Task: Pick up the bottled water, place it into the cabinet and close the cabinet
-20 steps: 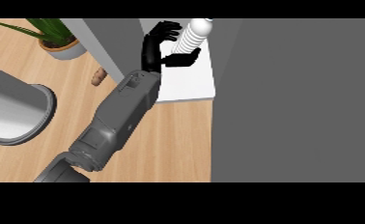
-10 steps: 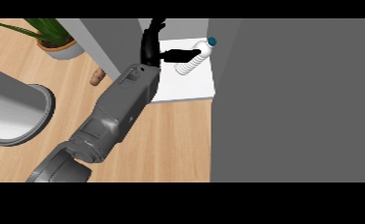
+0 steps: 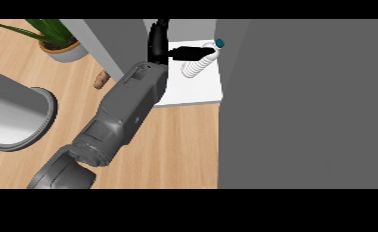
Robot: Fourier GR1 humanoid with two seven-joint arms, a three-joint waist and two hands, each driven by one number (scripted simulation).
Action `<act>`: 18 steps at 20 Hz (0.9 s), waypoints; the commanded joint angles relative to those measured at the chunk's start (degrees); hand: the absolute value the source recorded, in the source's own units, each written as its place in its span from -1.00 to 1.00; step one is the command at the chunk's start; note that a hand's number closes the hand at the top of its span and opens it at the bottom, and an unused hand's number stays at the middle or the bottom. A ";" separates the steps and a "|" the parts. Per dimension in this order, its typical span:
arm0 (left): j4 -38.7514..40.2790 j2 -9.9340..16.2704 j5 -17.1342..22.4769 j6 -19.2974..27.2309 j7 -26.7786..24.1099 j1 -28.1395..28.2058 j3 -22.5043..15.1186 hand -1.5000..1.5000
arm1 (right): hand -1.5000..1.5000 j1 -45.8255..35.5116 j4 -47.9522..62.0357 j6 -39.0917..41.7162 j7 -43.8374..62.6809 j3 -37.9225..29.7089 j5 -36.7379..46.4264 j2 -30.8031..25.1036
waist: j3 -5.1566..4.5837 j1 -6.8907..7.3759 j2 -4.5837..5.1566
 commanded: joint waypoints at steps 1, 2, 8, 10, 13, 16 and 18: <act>-1.28 -0.05 0.83 -3.19 -3.74 0.54 0.34 -1.00 | -1.00 1.44 -6.79 -1.89 1.76 1.97 2.27 3.20 | 0.03 0.45 -0.29; -1.21 -0.05 1.02 -3.19 -3.69 -0.03 0.28 -1.00 | -1.00 1.12 -6.48 -2.66 2.49 -0.66 -0.29 1.20 | 0.02 0.41 -0.27; -5.09 -0.05 4.77 -3.82 -2.66 2.18 -2.09 -1.00 | -1.00 3.26 -8.40 -1.11 2.91 -2.06 -2.75 1.52 | 0.05 1.01 -0.94; -9.31 -0.06 7.39 -3.20 -3.36 5.98 -5.08 -1.00 | -1.00 -1.34 -7.03 -4.63 5.43 -0.50 -0.76 -0.29 | 0.05 1.75 -1.05; -12.49 -0.06 7.91 -3.08 -0.95 4.90 -6.17 -1.00 | -1.00 0.38 -8.97 -4.78 5.35 -0.66 0.52 2.10 | 0.06 2.57 -1.25; -20.33 -0.06 11.73 -2.61 -1.31 13.17 -12.89 -1.00 | -1.00 1.04 -8.09 -3.09 4.12 -2.53 -0.61 1.85 | 0.06 2.38 -1.62; -23.57 -0.06 13.96 -1.90 -1.28 16.06 -16.24 -1.00 | -1.00 1.67 -11.44 -5.40 6.39 -1.22 -1.46 1.56 | 0.01 2.05 -1.47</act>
